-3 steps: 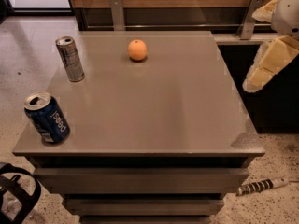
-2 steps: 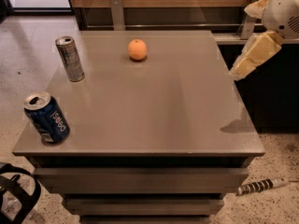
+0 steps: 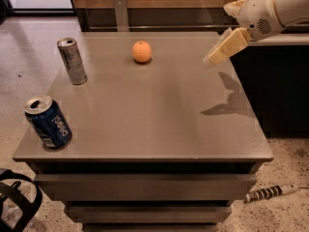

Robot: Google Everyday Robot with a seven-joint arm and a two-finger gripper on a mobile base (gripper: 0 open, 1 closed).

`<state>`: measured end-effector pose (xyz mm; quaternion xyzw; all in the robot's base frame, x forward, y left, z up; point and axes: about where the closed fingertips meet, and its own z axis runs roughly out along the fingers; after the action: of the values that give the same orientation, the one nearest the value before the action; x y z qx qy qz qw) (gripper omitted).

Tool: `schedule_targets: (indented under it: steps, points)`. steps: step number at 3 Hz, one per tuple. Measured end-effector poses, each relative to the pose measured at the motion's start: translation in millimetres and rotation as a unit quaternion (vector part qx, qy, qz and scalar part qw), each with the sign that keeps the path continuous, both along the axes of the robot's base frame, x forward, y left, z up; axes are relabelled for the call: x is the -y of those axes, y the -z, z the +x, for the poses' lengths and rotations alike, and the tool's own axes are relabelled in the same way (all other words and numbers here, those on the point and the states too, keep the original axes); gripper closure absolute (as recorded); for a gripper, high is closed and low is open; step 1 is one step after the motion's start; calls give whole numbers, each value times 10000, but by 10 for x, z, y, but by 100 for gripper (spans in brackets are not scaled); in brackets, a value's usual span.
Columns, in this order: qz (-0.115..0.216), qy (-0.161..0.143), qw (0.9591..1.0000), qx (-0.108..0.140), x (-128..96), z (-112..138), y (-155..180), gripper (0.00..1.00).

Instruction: Pick orange

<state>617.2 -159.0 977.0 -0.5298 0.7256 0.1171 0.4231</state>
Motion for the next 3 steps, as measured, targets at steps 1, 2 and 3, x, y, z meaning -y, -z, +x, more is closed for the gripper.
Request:
schedule_targets:
  steps: [1, 2, 3]
  points:
    - [0, 0, 10000, 0, 0, 0, 0, 0]
    - [43, -80, 10000, -39, -93, 80, 41, 0]
    - [303, -293, 9991, -96, -387, 355, 191, 0]
